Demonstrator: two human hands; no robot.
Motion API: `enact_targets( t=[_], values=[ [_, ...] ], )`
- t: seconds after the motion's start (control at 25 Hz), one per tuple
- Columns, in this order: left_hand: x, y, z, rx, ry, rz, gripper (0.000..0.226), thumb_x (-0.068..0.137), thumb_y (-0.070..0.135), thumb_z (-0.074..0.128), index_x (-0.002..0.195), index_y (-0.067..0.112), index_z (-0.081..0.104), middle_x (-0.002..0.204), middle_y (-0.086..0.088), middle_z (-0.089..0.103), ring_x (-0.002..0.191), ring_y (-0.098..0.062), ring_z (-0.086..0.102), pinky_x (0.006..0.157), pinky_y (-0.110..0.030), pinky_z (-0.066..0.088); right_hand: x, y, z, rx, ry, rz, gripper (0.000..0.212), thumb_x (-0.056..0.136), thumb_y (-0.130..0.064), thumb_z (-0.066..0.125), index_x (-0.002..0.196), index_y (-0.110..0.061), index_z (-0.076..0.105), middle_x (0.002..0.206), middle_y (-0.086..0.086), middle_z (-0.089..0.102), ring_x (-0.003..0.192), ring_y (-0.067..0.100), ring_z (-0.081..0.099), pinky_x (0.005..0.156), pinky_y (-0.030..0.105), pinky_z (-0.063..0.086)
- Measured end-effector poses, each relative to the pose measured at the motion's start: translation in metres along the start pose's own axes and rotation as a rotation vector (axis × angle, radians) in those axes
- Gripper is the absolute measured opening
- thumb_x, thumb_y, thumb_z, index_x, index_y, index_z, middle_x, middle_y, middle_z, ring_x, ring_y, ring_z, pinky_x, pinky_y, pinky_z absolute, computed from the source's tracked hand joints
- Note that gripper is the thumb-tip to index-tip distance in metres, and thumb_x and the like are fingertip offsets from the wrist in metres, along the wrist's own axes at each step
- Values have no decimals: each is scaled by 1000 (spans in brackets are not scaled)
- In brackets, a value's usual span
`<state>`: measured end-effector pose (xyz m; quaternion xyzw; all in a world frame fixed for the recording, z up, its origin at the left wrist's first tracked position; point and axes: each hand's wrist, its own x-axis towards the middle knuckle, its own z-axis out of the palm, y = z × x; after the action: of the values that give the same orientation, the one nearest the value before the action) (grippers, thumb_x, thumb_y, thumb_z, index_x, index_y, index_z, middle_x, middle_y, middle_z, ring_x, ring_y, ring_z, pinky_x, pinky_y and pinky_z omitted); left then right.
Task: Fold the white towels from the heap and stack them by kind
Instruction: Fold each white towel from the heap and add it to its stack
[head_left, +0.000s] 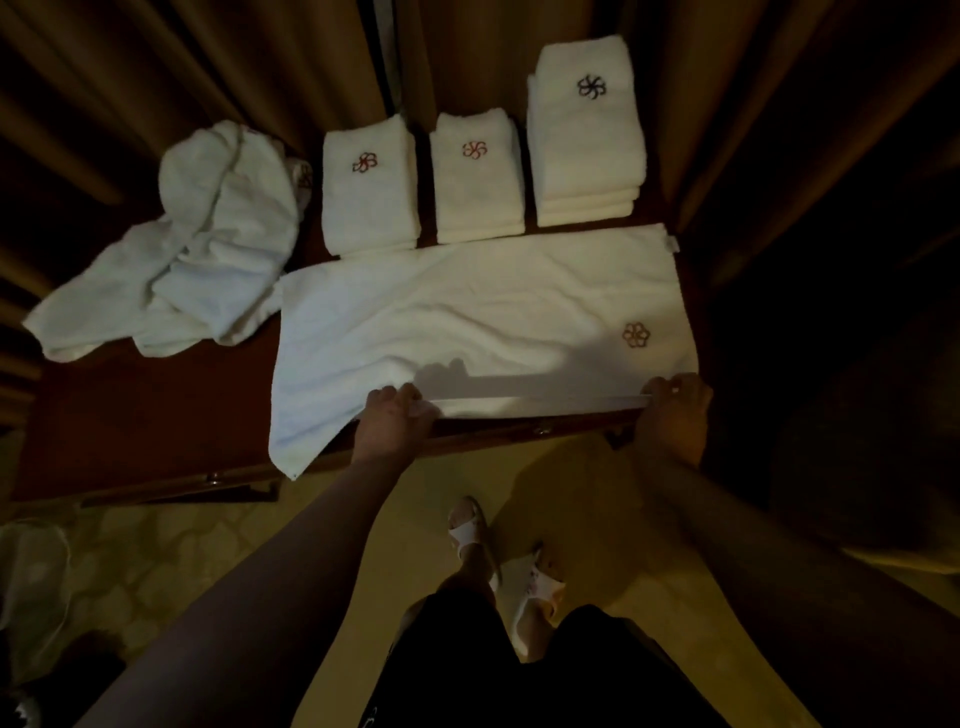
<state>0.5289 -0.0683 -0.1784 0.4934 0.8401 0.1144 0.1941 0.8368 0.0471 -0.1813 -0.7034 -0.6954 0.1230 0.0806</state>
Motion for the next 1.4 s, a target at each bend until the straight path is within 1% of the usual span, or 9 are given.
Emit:
enact_targets(
  t=[0.12, 0.24, 0.4, 0.68, 0.84, 0.96, 1.12, 1.28, 1.4],
  values=[
    [17, 13, -17, 214, -135, 54, 38, 91, 48, 46, 102, 23, 73, 101, -5, 64, 108, -31, 49, 81, -34, 38, 21, -3, -16, -156, -111, -23, 21, 91, -4, 47, 109, -8, 58, 120, 15, 48, 116, 33, 44, 81, 41, 47],
    [30, 25, -25, -59, -87, -79, 25, 92, 24, 61, 105, 6, 72, 108, -14, 66, 108, -32, 56, 85, -32, 42, 41, -3, -25, -129, -177, -32, 26, 92, -1, 46, 116, -7, 54, 116, 14, 56, 108, 32, 56, 79, 40, 49],
    [57, 33, -29, -294, -110, -117, 18, 89, 8, 59, 101, 6, 72, 98, -15, 70, 92, -29, 65, 74, -27, 47, 68, -11, -30, -59, -193, 52, 24, 94, -2, 44, 114, -4, 57, 116, 16, 60, 107, 32, 57, 84, 37, 49],
    [109, 36, -38, -270, -120, -188, 17, 89, 34, 62, 90, 19, 70, 89, -2, 64, 81, -18, 57, 71, -28, 43, 102, -42, -34, -38, -177, 94, 49, 89, -18, 18, 108, -7, 62, 111, 11, 57, 110, 35, 49, 83, 39, 46],
    [151, 30, -42, -139, -209, -94, 15, 91, 34, 60, 85, 21, 64, 93, -5, 66, 76, -17, 56, 69, -26, 40, 128, -63, -28, -92, -170, 86, 32, 92, -25, 40, 105, -5, 61, 111, 15, 60, 118, 37, 43, 84, 39, 44],
    [171, 25, -35, -62, -246, -44, 19, 92, 32, 60, 93, 15, 67, 100, -7, 66, 89, -22, 60, 73, -28, 42, 148, -65, -14, -174, -235, 74, 42, 90, -29, 29, 107, -9, 62, 114, 12, 59, 115, 36, 44, 92, 41, 43],
    [185, 21, -11, 39, -274, -39, 23, 94, 29, 57, 102, 10, 67, 106, -12, 67, 100, -28, 61, 80, -33, 44, 169, -70, 6, -306, -345, 50, 32, 96, -31, 43, 118, -11, 55, 123, 13, 55, 121, 32, 40, 92, 37, 41],
    [195, 25, 12, 117, -256, 15, 27, 94, 26, 55, 110, 8, 66, 112, -15, 66, 105, -35, 59, 84, -37, 47, 186, -62, 25, -337, -356, 19, 43, 92, -24, 52, 132, -11, 43, 138, 18, 39, 131, 34, 29, 95, 41, 41],
    [200, 40, 26, 227, -206, 78, 31, 90, 35, 60, 111, 14, 66, 110, -11, 66, 103, -32, 58, 88, -39, 44, 193, -42, 37, -169, -283, 27, 63, 86, -20, 59, 142, -13, 31, 148, 18, 25, 138, 35, 20, 99, 47, 39]
  ],
)
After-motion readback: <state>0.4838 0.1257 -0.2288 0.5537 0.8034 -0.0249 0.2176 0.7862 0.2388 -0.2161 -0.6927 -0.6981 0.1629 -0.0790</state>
